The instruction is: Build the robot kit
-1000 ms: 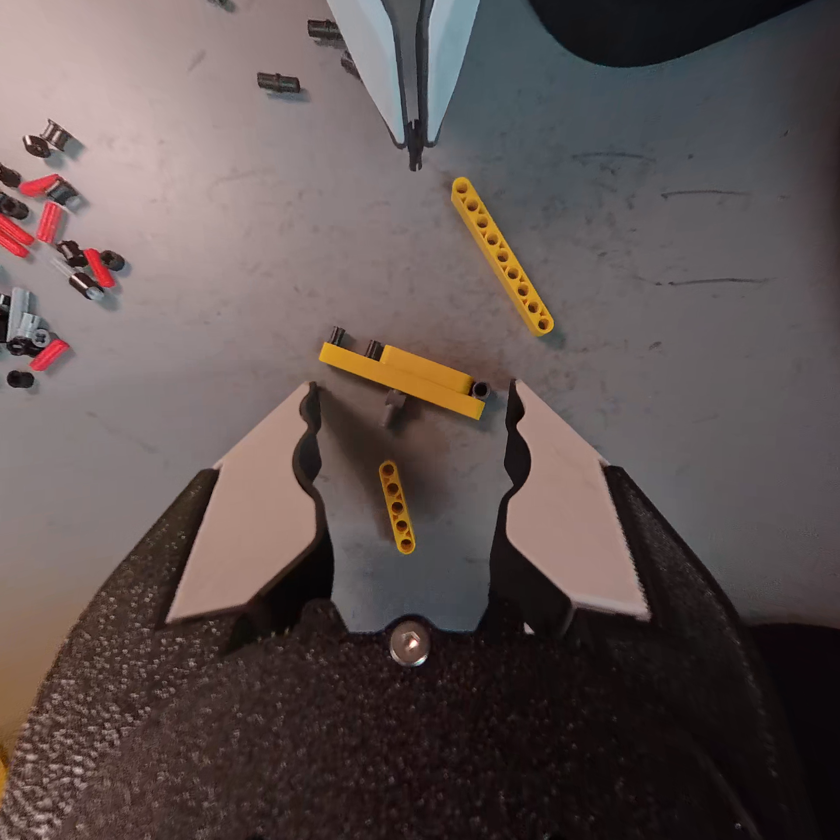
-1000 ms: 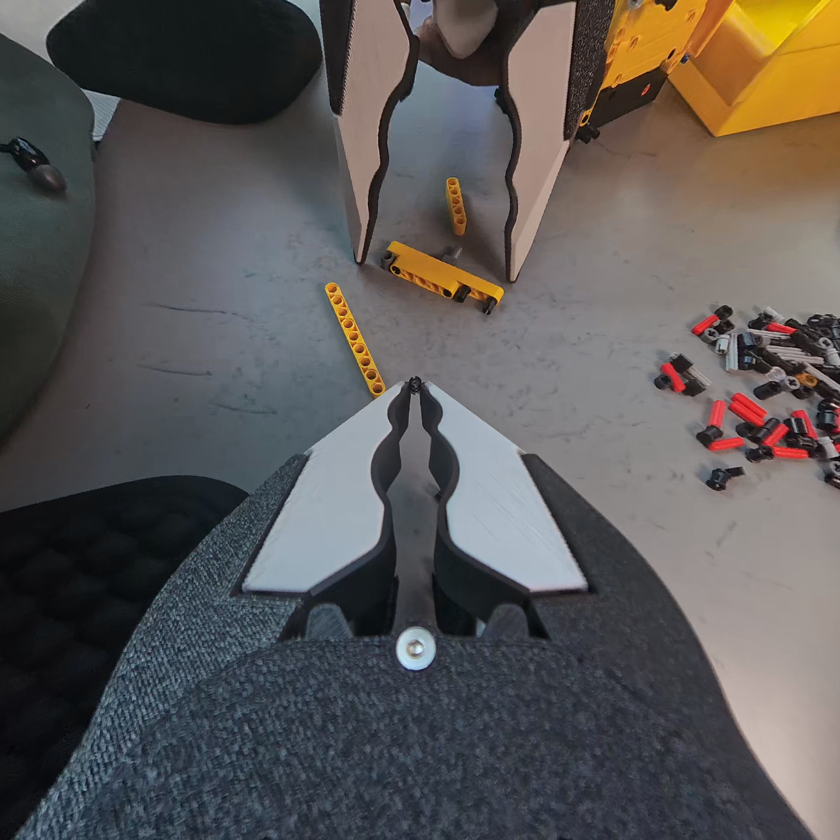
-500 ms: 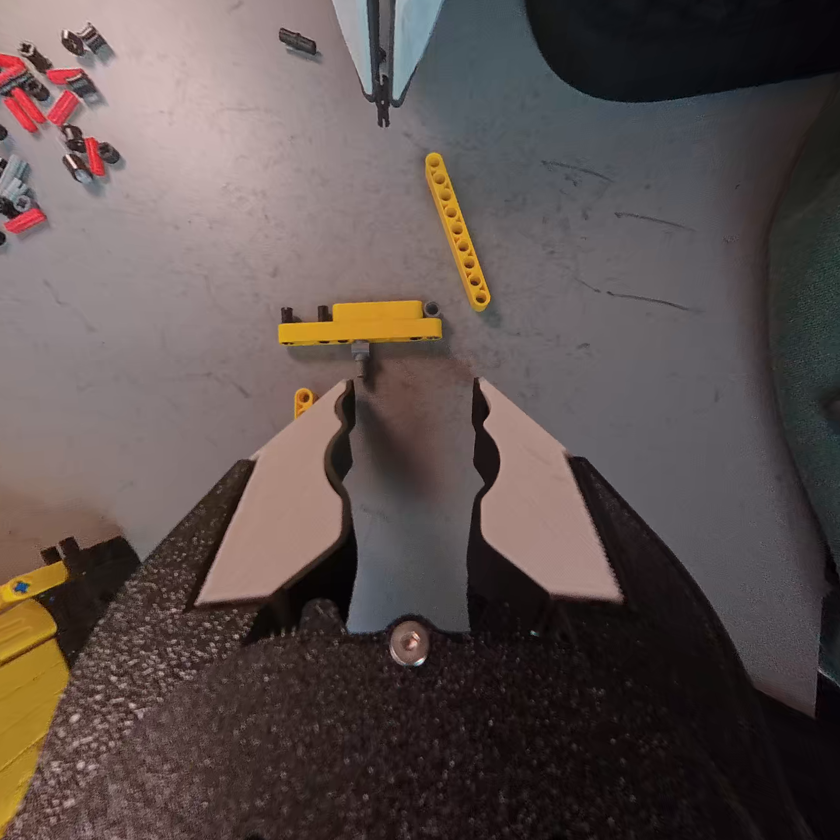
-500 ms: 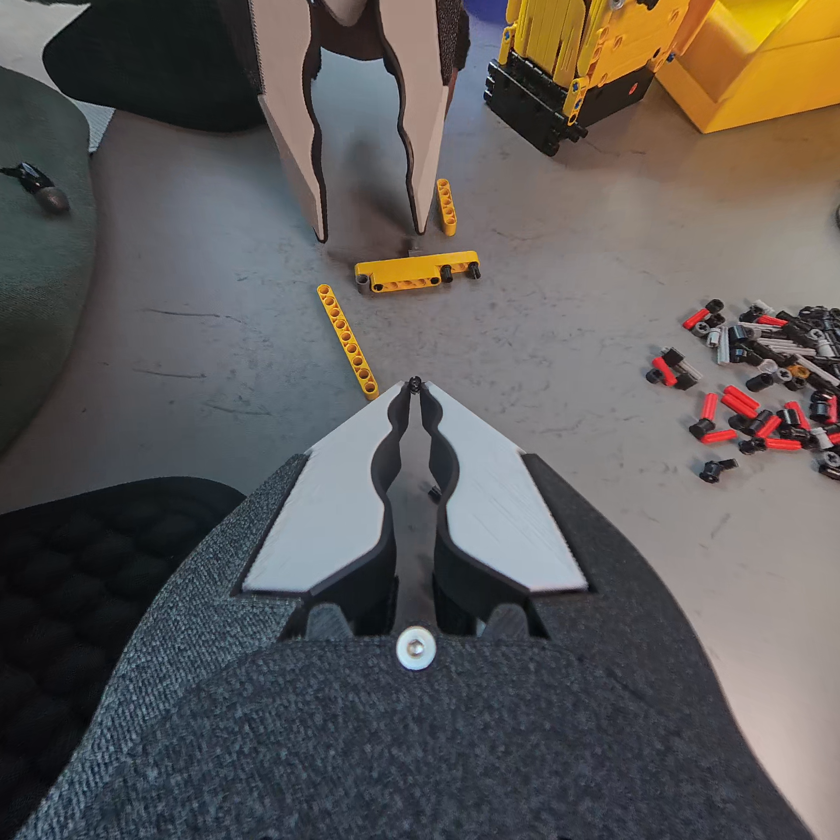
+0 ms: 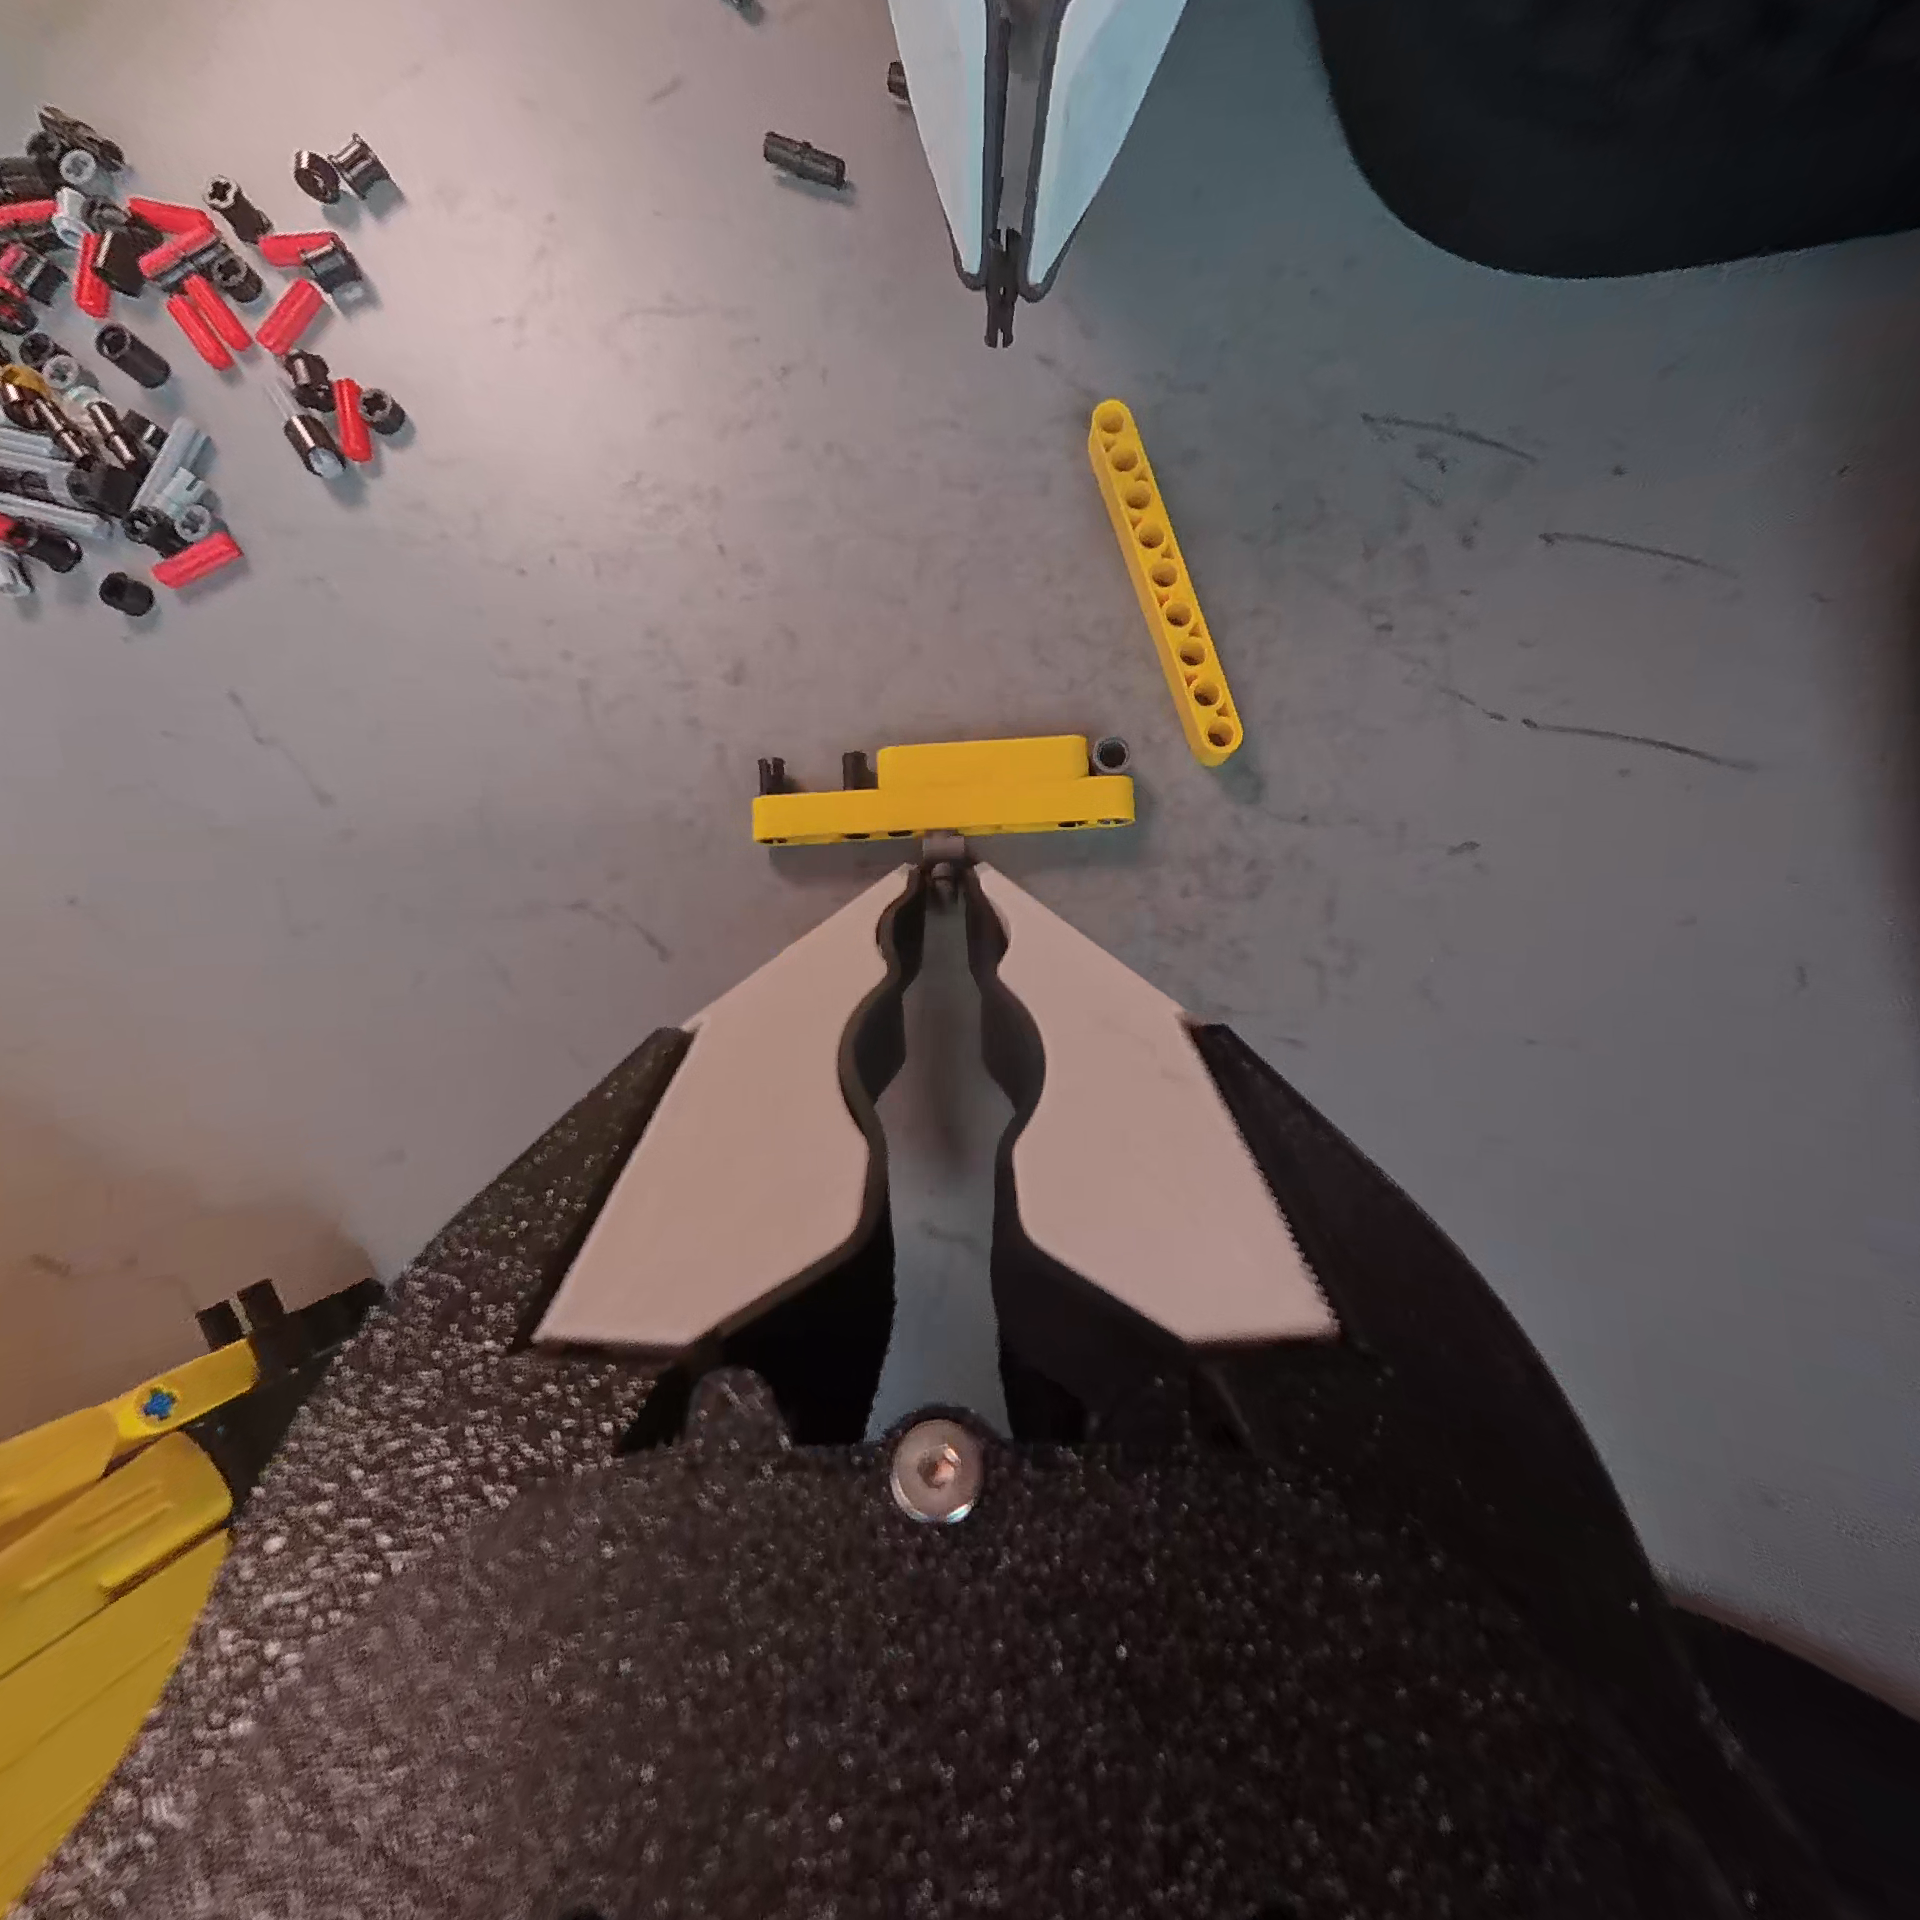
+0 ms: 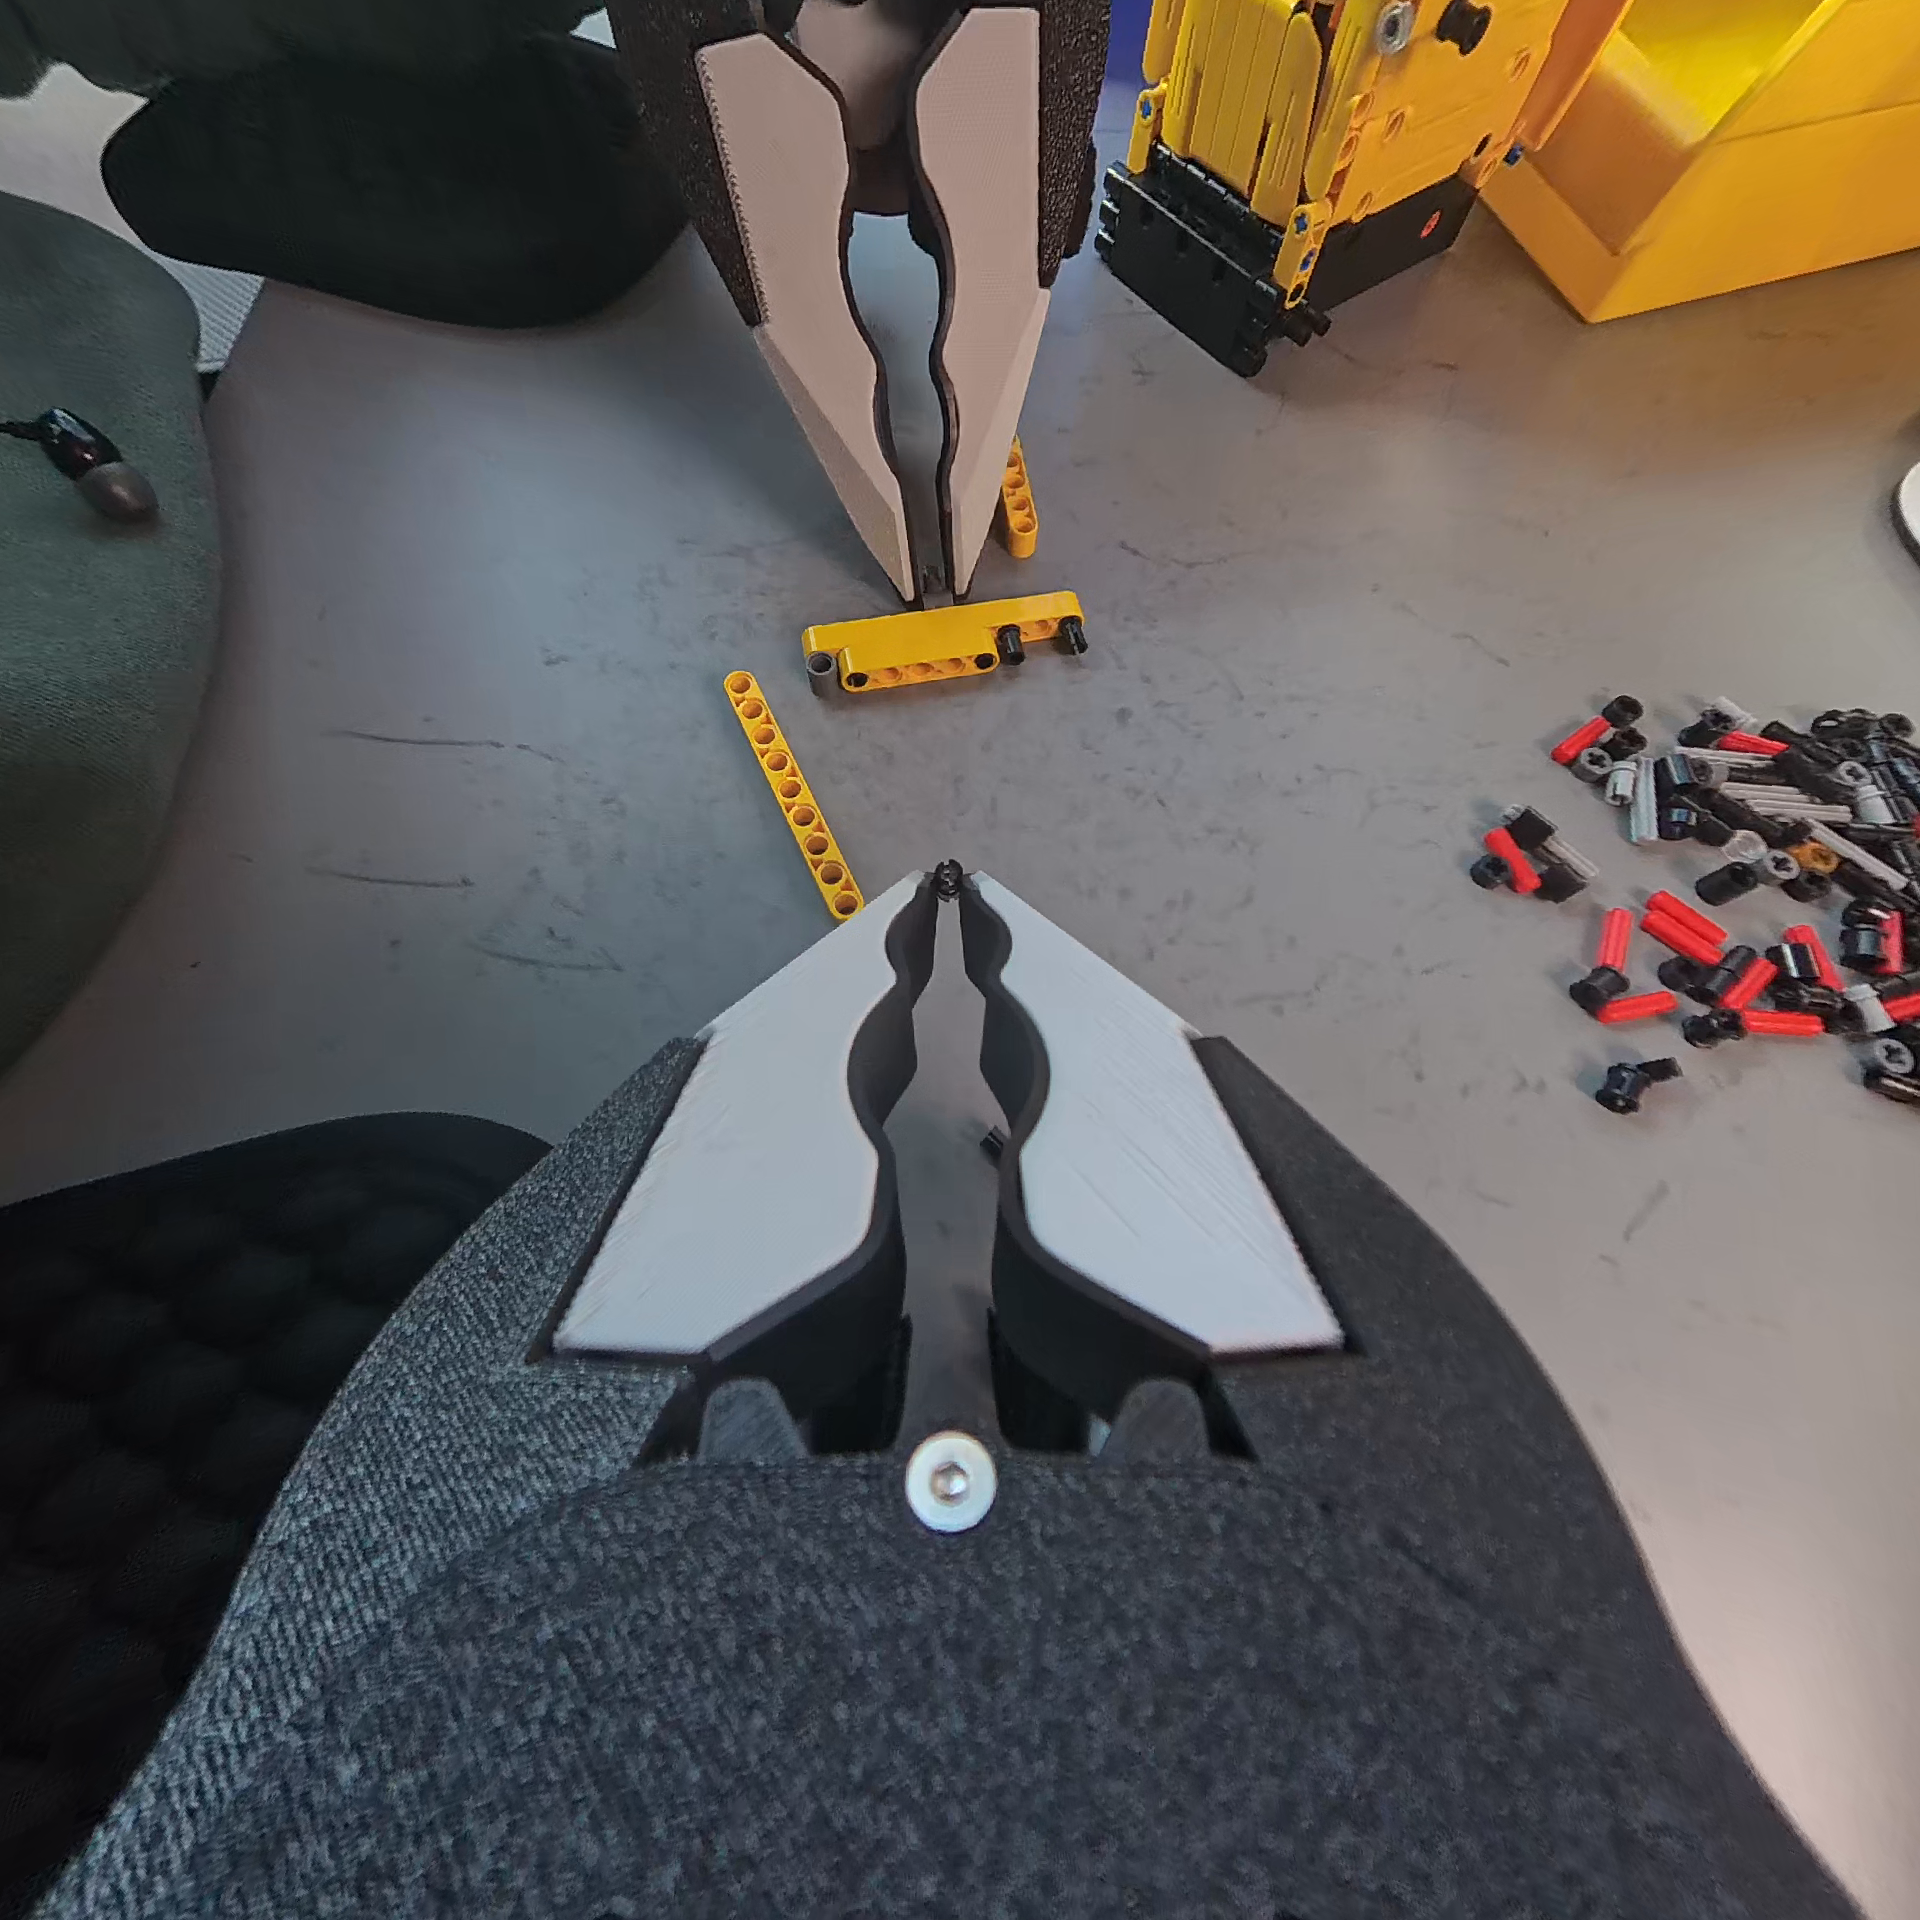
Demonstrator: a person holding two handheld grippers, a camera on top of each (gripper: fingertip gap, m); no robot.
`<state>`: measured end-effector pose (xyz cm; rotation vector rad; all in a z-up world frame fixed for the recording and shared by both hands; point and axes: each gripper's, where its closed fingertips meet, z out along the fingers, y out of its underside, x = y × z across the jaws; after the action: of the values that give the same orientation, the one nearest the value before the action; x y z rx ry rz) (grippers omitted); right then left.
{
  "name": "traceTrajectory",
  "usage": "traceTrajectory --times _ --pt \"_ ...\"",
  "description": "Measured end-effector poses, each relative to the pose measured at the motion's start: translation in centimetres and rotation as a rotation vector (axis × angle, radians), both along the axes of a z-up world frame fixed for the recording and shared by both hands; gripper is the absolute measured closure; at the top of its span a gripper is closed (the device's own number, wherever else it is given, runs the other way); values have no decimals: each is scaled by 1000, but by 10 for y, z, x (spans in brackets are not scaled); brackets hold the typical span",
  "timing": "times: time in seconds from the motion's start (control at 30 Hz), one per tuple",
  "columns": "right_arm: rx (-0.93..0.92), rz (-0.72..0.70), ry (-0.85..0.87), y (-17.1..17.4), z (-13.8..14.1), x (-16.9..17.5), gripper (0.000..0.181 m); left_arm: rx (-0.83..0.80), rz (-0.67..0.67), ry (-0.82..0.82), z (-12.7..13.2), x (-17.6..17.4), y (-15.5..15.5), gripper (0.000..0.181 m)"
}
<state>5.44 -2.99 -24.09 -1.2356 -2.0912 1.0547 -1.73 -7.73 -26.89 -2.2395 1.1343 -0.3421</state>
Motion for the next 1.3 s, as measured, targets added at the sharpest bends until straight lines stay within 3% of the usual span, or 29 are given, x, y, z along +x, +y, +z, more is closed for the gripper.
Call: traceTrajectory --times 0.43,0.6,0.8,1.1,1.3 --pt "-6 -4 -1 2 0 1 177 15 -46 -2 1 -12 -1 172" --pt "-10 -6 0 4 -1 1 177 45 -14 -84 18 -12 -4 164" --pt "-18 -6 0 4 0 1 177 14 -93 -172 20 19 -21 161" --pt "-14 28 0 -5 4 3 177 12 -158 -107 5 56 -29 158" --pt "-11 36 -5 -7 3 4 177 40 -154 -80 1 62 -29 170"
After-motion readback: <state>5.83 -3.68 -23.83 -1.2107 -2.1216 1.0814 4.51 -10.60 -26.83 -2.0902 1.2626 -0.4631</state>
